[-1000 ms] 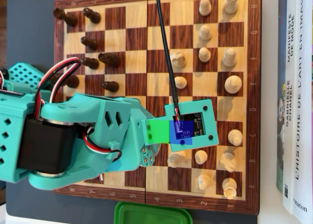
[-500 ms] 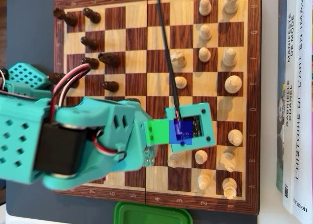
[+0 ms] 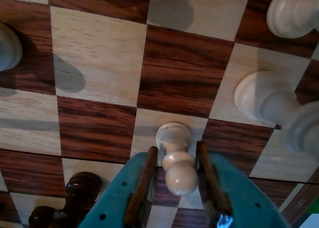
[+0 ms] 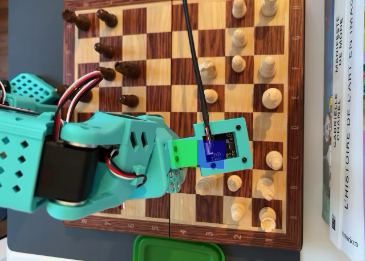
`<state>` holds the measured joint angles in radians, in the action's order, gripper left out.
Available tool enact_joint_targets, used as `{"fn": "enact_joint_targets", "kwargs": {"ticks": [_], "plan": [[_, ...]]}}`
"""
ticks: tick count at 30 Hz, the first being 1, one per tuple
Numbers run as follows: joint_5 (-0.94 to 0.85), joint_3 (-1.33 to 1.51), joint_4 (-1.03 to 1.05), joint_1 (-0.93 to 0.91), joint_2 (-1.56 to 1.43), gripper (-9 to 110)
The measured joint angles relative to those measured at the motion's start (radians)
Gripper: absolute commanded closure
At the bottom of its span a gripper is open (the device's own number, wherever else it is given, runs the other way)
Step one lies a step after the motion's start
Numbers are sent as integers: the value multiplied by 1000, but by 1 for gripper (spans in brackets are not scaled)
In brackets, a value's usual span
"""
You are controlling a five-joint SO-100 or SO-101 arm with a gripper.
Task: Play chess
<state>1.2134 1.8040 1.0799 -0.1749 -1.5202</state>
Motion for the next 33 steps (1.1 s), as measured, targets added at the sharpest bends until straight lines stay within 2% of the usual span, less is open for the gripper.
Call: {"fn": "enact_joint_targets", "kwargs": {"ticks": [23, 33], "plan": [[0, 20, 46, -6, -81, 89], [0, 20, 78, -6, -242, 89]]}}
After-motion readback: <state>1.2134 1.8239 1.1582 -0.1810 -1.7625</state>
